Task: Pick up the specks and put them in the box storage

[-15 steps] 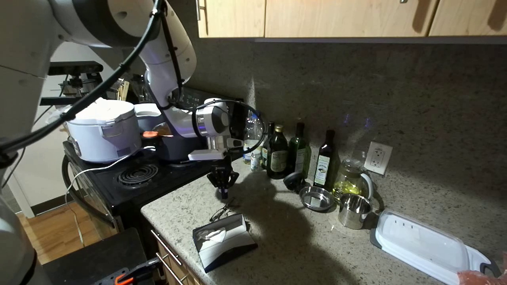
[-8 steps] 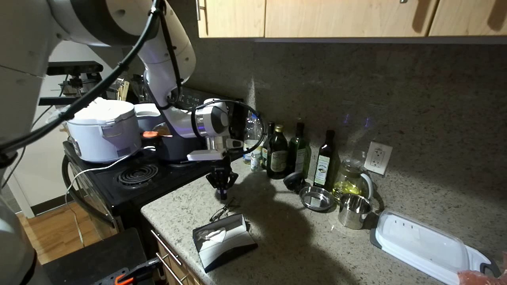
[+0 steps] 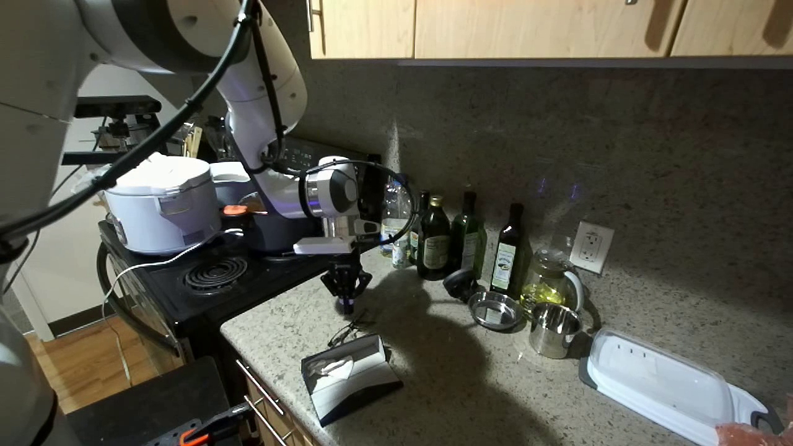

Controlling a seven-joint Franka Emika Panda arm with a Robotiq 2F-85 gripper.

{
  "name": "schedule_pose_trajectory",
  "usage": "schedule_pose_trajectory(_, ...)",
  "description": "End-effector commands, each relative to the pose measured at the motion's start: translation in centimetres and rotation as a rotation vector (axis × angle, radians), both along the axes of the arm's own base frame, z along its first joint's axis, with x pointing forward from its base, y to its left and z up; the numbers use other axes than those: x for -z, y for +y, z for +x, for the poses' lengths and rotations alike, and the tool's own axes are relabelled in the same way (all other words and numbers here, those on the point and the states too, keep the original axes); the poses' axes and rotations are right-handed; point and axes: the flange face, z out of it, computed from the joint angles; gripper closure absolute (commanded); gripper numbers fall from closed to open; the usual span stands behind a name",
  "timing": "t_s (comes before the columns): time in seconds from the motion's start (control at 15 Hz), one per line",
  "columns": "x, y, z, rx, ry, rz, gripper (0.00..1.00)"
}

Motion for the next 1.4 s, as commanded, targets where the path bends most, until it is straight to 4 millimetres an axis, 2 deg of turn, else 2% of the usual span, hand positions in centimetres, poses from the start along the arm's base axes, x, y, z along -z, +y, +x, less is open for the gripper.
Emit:
schedule_pose_trajectory(0.0,-0.3,-0.4,-0.9,-0.025,0.003,0.048,1.00)
schedule_pose_trajectory(0.27,-0.5,-0.6,-1.7,-0.020,-0.016,0.059,0.98)
schedule_pose_trajectory(0.33,-0.6,-0.7,-1.9,-0.020,-0.021,0.062,0.87)
schedule_pose_trajectory(0.6,-1.0,-1.2,-2.4,-0.020,-0.032,0.069,0.72)
schedule_pose_trajectory(0.87,-0.7,-1.9,-3.0,-0.010,-0.029,0.076,0.82)
schedule_pose_trajectory(1.0,-0.5,-2.2,-2.9,-0.006,-0.026,0.080,0.82)
schedule_pose_trajectory(1.27,-0.5,-2.7,-2.4,0.002,-0.025,0.080,0.79)
schedule_pose_trajectory(1.33,-0.6,-2.8,-2.3,0.002,-0.027,0.078,0.75)
